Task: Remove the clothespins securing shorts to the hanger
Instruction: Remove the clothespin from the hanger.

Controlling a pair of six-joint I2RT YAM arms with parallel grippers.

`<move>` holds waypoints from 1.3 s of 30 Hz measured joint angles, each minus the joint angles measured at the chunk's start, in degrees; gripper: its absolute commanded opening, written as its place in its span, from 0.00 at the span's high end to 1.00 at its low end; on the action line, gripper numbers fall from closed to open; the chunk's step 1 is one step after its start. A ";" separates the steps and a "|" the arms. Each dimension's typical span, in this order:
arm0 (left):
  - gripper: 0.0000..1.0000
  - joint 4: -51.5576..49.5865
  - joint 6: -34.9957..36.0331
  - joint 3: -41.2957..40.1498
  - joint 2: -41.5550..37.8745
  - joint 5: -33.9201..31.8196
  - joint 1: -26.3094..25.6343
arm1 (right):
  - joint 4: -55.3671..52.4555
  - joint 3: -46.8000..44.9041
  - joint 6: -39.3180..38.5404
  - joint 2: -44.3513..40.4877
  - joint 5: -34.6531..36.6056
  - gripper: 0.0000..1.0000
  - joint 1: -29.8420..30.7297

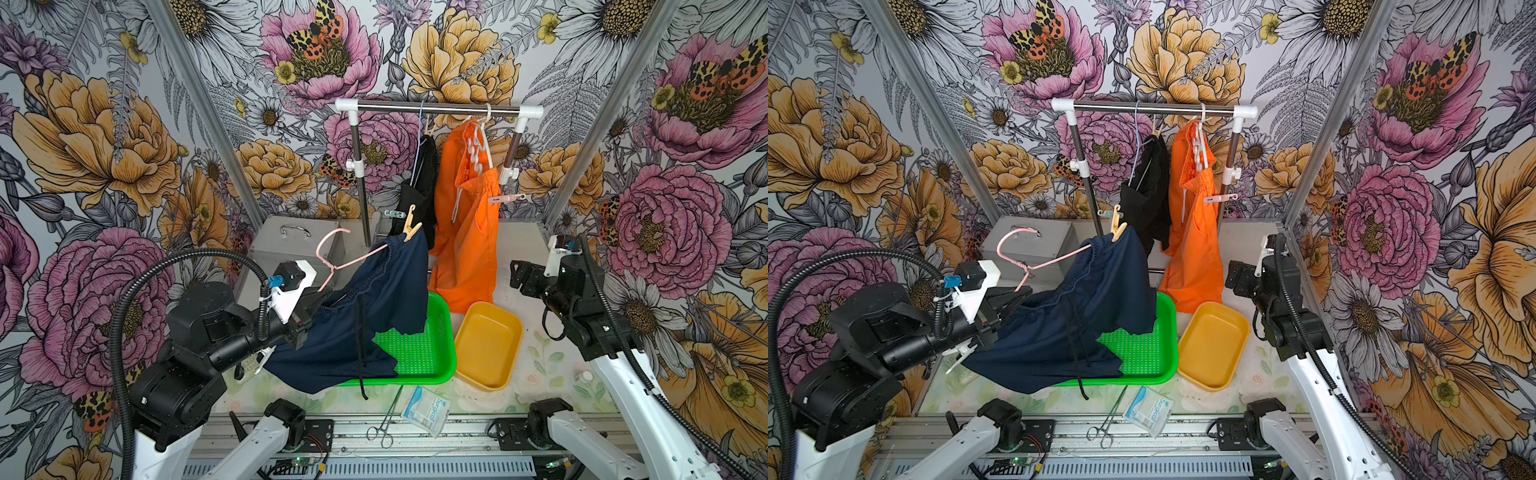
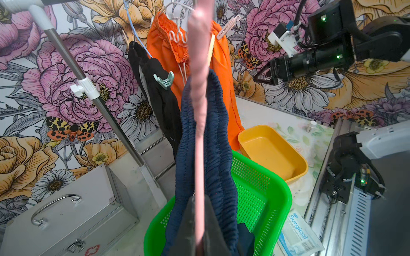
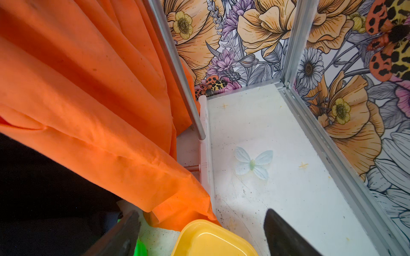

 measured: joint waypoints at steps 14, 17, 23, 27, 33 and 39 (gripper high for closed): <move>1.00 -3.56 3.63 3.76 -5.77 3.78 0.00 | -0.02 -0.63 0.31 0.31 0.20 0.10 0.07; 1.00 -4.17 4.42 3.76 -4.11 3.82 0.00 | 0.00 -0.63 0.35 0.28 0.22 0.10 0.11; 1.00 -4.70 6.34 5.22 3.13 4.74 0.00 | 0.02 -1.16 0.37 -0.02 0.94 0.10 0.11; 1.00 -4.72 7.52 9.22 10.75 5.14 0.00 | -0.07 -1.62 0.42 -0.44 1.81 0.10 0.11; 1.00 -4.68 7.32 16.85 22.23 6.10 0.00 | -0.04 -1.73 0.81 -0.66 3.61 0.07 0.11; 1.00 -2.99 6.05 19.61 26.23 7.56 0.00 | -0.04 -2.05 0.87 -1.36 4.76 0.04 0.11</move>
